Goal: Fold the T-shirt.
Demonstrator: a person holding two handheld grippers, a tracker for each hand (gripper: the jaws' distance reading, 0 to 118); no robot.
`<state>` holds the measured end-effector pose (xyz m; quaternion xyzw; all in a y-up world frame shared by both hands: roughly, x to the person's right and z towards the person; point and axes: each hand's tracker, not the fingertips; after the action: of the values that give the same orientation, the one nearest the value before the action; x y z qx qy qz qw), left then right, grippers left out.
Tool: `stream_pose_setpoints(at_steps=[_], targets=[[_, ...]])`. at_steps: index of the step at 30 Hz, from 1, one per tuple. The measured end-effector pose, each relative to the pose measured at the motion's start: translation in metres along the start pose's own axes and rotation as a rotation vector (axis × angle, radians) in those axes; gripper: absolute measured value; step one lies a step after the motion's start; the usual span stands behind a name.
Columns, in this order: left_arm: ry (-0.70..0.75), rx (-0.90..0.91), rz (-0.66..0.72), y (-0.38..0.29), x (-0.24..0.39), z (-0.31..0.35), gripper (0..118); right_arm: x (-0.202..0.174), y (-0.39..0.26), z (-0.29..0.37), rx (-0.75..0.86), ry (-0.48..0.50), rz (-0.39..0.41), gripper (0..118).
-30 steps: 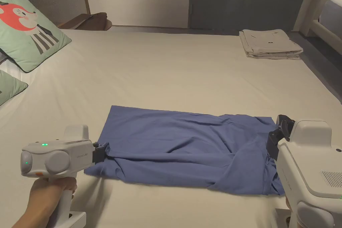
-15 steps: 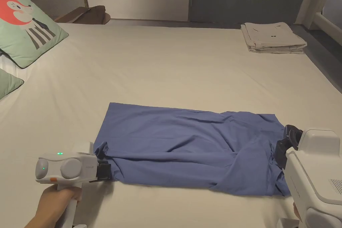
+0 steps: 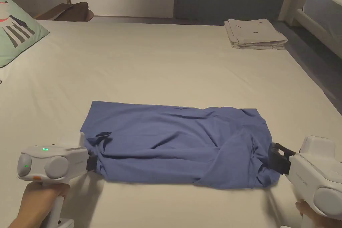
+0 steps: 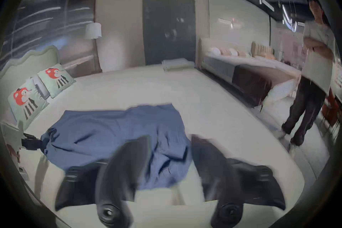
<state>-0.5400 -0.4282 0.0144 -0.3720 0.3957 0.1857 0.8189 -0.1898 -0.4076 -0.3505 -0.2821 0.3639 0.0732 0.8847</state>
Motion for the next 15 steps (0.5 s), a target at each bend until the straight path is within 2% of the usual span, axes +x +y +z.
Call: stream_pose_setpoints(at_steps=[1, 2, 4, 7, 10, 11, 15], targets=[[-0.006, 0.004, 0.001, 0.001, 0.0, 0.001, 8, 0.005, -0.004, -0.01, -0.052, 0.005, 0.007, 106], [-0.01, 0.006, -0.001, 0.001, 0.0, 0.002, 8, 0.01, -0.009, -0.019, -0.093, 0.006, -0.001, 110], [-0.012, 0.01, 0.003, 0.002, -0.001, 0.002, 8, 0.013, -0.018, -0.03, -0.121, 0.022, -0.014, 110], [-0.015, 0.01, 0.01, 0.0, -0.002, 0.002, 7, 0.009, -0.028, -0.048, -0.221, 0.037, -0.035, 108], [-0.016, 0.008, 0.019, -0.004, -0.004, 0.001, 7, -0.007, -0.033, -0.051, -0.248, 0.048, 0.003, 91], [-0.016, 0.006, 0.021, -0.005, -0.005, 0.001, 7, -0.013, -0.038, -0.057, -0.26, 0.058, 0.02, 88], [-0.011, -0.001, 0.031, -0.009, -0.011, 0.0, 7, -0.022, -0.041, -0.062, -0.291, 0.066, -0.013, 85]])
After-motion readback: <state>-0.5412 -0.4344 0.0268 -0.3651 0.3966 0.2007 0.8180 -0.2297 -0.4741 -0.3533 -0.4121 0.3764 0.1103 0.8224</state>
